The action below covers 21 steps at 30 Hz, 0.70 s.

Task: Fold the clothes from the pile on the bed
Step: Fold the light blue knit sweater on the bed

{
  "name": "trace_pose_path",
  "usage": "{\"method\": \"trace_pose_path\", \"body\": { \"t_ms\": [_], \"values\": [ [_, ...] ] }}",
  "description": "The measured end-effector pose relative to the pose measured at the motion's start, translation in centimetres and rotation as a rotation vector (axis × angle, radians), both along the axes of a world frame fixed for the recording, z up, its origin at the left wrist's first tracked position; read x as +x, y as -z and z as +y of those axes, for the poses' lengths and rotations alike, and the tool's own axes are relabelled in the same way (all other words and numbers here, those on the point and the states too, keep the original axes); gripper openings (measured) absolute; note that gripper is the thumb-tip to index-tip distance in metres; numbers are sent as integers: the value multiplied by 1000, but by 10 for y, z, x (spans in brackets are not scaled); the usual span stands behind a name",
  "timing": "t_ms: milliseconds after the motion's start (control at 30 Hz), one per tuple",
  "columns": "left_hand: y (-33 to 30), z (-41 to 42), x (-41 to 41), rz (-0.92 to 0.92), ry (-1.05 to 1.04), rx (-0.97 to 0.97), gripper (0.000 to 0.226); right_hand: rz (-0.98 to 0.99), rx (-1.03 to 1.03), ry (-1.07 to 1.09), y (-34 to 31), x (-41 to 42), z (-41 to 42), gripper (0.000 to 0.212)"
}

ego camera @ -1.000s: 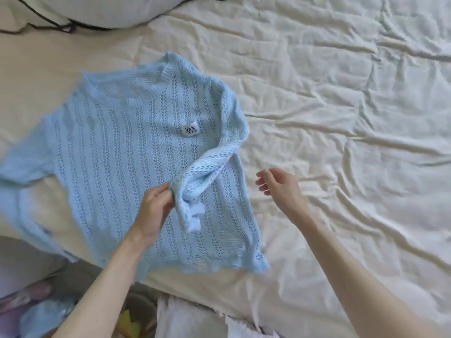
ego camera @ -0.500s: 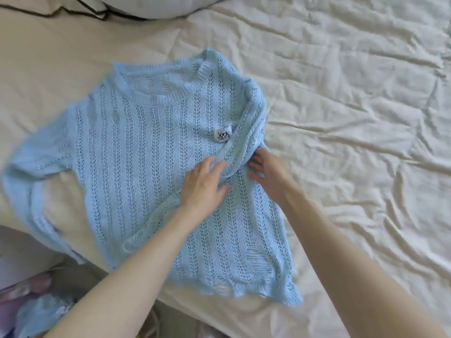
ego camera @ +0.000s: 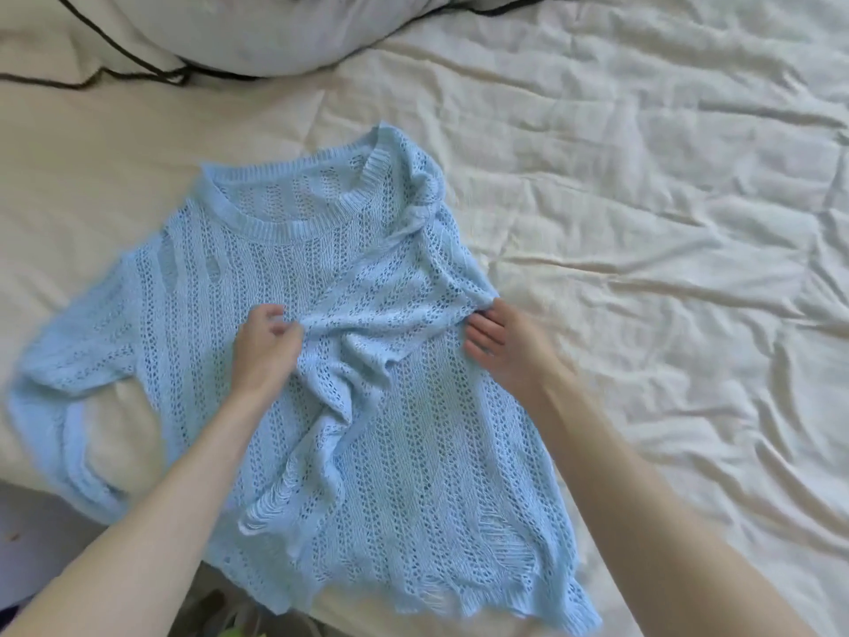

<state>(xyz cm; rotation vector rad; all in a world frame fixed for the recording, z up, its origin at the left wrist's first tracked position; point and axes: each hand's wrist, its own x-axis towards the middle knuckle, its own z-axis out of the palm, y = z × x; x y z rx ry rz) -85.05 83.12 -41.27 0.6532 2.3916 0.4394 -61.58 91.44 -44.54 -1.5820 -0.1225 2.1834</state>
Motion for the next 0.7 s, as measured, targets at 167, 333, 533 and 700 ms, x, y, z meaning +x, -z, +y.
{"method": "trace_pose_path", "body": {
  "t_ms": [167,333,533,700],
  "values": [
    [12,92,38,168,515,162,49,46,-188,118,-2,-22,9,27],
    [29,157,69,189,621,40,29,7,-276,235,1,-24,11,23],
    [21,209,74,-448,113,299,18,211,-267,522,-3,-2,26,19],
    [39,231,81,-302,308,172,49,101,-65,437,5,-1,34,18]
  ]
}}
